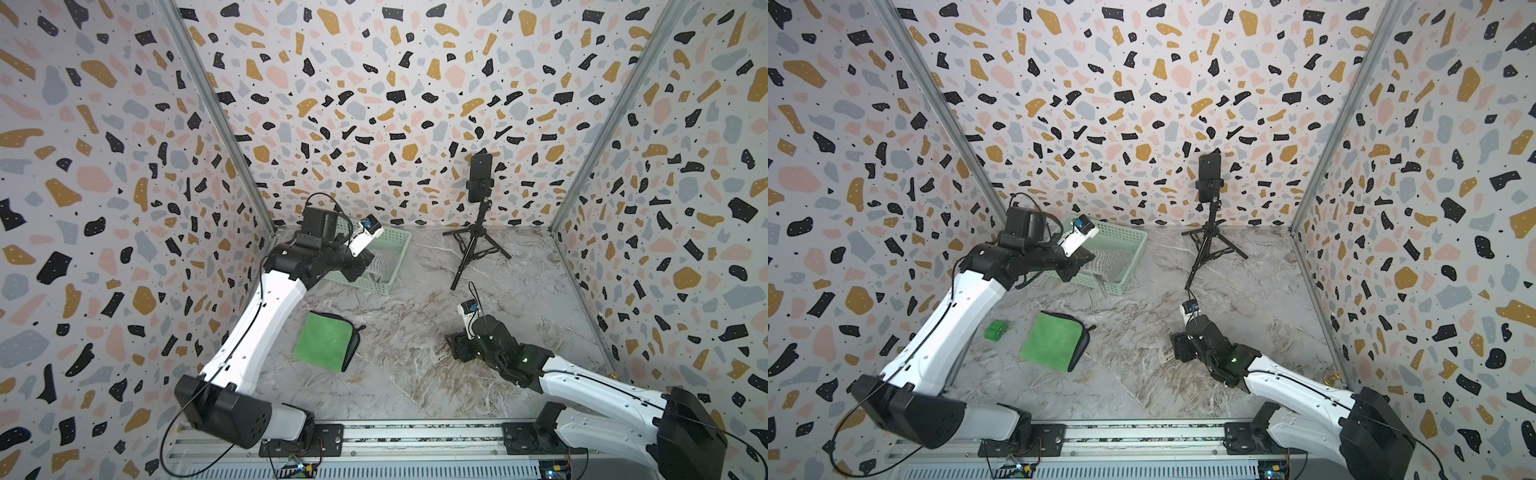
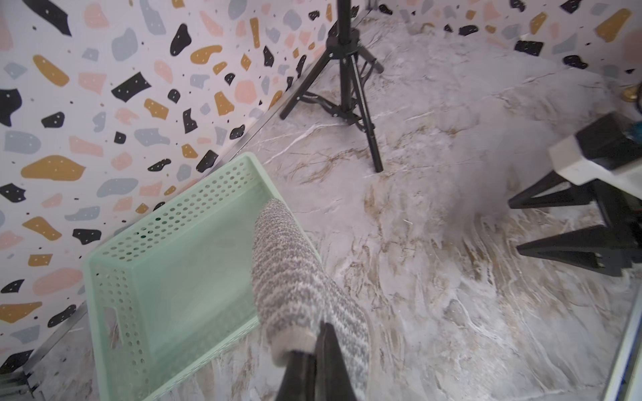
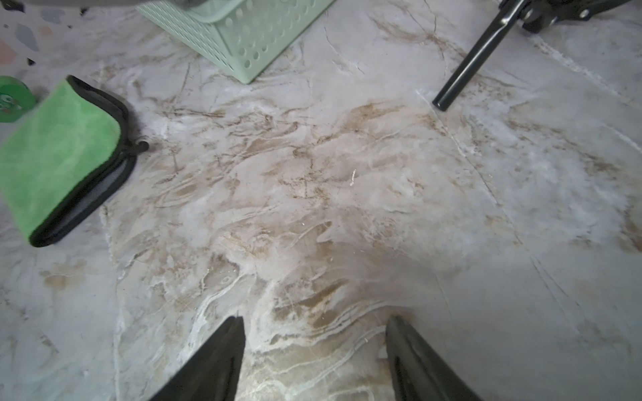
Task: Fold the square dishcloth
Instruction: Pick up the cleaning item from the bin, then flatten out the cleaning item at the center of the board.
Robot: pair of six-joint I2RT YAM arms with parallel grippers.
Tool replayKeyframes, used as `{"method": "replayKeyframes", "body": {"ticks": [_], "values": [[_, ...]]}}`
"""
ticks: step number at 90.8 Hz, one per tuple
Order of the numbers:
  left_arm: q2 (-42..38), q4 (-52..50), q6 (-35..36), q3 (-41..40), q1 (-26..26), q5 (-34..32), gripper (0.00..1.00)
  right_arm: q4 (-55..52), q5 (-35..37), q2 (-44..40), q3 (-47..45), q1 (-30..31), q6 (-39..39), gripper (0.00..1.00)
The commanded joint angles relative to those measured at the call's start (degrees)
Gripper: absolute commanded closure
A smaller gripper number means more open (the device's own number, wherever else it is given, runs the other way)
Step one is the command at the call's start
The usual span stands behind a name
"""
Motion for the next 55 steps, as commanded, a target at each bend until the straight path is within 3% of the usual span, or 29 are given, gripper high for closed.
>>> {"method": "replayKeyframes", "body": {"ticks": [1, 18, 32, 41, 55], "values": [[-5.3, -1.5, 4.1, -4.9, -0.5, 7.7, 1.00, 9.3, 0.6, -3.7, -2.6, 3.1, -4.6, 0.28], [-13.2, -4.5, 5.6, -8.3, -2.6, 10.4, 1.00, 17.6, 0.4, -3.9, -4.5, 9.8, -11.1, 0.20], [-14.6, -5.2, 1.9, -9.8, -4.7, 9.6, 1.00, 21.0, 1.6, -0.9, -2.7, 17.6, -14.7, 0.16], [-14.8, -5.4, 0.3, -11.3, -6.3, 8.0, 1.00, 21.8, 5.1, 2.8, 0.5, 22.1, -16.1, 0.11], [-15.8, -3.4, -2.2, -13.4, -7.5, 5.4, 1.00, 25.4, 14.1, 12.0, 5.2, 23.8, -13.2, 0.06]]}}
